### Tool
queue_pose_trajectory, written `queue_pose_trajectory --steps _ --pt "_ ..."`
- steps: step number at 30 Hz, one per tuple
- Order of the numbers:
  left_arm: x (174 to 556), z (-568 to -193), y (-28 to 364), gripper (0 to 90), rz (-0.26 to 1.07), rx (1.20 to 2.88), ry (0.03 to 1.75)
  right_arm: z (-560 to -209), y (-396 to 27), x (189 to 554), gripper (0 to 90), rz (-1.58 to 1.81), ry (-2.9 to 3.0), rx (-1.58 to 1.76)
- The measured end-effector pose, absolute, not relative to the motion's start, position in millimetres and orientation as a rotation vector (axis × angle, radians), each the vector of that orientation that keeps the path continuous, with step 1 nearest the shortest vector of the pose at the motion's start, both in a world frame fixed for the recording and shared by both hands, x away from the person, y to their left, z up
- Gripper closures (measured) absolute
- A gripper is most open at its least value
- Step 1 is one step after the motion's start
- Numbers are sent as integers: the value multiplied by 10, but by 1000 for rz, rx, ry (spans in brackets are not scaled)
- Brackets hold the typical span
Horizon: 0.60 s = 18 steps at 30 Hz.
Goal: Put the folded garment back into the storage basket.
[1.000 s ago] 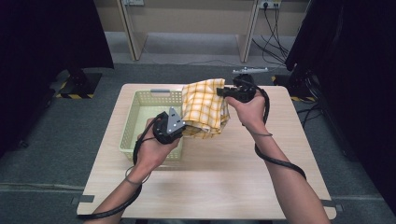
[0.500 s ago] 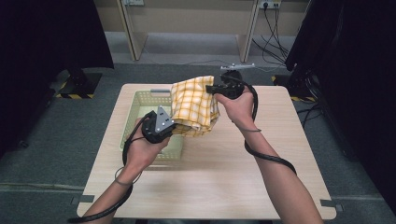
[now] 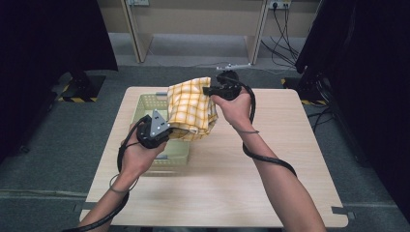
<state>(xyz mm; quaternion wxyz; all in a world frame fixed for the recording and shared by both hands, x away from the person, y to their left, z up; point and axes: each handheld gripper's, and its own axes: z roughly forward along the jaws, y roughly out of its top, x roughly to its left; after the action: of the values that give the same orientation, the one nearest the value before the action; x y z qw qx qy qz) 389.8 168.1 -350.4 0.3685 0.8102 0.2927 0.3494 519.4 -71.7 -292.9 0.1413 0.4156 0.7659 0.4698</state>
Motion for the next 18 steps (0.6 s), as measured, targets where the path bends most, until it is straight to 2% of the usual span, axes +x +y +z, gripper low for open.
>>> queue_pose_trajectory --steps 18 --pt "3902 -3520 1879 760 916 2074 796 -2948 -470 5252 784 1362 2233 1194"
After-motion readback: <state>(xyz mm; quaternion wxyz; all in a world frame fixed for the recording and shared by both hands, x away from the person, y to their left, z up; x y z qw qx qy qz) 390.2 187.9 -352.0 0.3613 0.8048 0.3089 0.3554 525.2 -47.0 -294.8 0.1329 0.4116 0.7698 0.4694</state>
